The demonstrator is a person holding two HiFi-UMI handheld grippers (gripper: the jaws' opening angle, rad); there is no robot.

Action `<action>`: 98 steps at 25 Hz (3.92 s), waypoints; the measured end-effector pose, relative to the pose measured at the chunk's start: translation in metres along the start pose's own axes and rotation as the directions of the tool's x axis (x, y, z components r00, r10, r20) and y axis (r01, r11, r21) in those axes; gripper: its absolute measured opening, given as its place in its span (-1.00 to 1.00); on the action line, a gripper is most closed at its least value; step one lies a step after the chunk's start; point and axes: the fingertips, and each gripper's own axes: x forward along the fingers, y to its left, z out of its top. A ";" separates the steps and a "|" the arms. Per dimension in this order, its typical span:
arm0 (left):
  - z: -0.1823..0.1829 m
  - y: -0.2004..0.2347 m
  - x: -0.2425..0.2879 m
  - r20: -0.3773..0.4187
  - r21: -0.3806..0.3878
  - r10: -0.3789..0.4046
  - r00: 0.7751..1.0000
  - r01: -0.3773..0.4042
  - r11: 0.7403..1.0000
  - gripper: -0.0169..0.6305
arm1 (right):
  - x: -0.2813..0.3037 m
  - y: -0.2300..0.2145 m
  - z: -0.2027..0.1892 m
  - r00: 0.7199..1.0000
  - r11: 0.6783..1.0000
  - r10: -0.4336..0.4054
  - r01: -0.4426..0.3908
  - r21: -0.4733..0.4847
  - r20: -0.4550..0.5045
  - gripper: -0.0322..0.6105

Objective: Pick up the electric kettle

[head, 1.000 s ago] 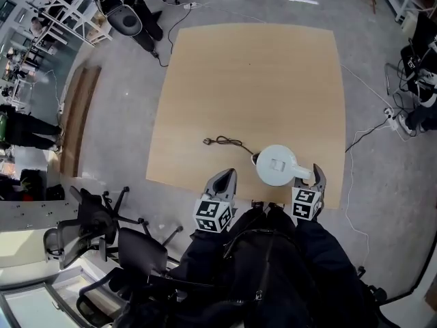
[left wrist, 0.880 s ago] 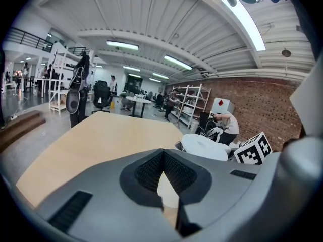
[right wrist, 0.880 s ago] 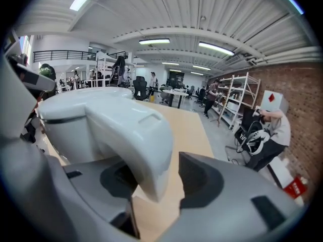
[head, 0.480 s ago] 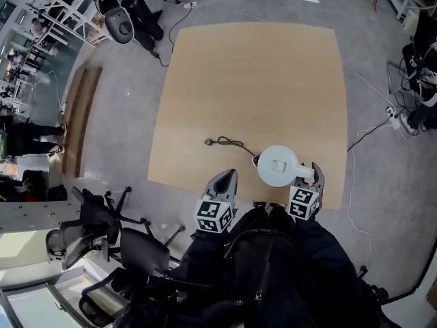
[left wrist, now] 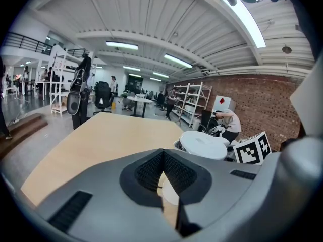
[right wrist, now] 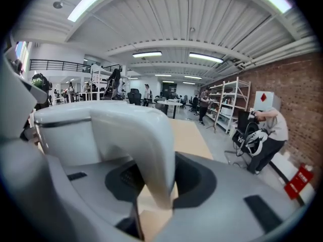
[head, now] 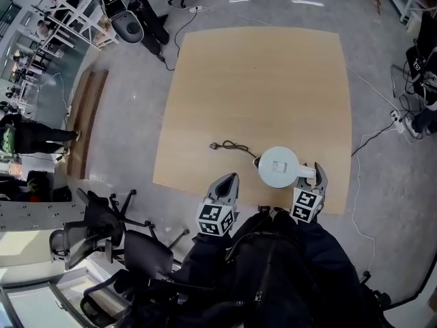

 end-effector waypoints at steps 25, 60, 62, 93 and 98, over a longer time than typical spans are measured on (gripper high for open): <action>0.033 0.013 -0.017 0.109 -0.024 0.041 0.993 -0.038 0.999 -0.97 | -0.021 -0.028 0.134 0.977 0.996 -0.006 -0.012 0.084 0.212 -0.48; 0.181 -0.056 -0.016 0.374 0.135 -0.144 0.916 0.100 0.986 -0.97 | -0.126 -0.078 0.247 0.926 0.987 -0.001 -0.059 0.148 0.378 -0.47; 0.181 -0.058 -0.016 0.374 0.135 -0.148 0.915 0.104 0.985 -0.97 | -0.130 -0.079 0.248 0.924 0.988 -0.002 -0.057 0.143 0.383 -0.47; 0.176 -0.072 -0.020 0.365 0.134 -0.157 0.918 0.116 0.984 -0.97 | -0.143 -0.088 0.243 0.918 0.987 0.007 -0.070 0.145 0.397 -0.47; 0.175 -0.070 -0.020 0.363 0.132 -0.153 0.919 0.112 0.985 -0.97 | -0.143 -0.088 0.240 0.919 0.986 0.005 -0.070 0.150 0.393 -0.47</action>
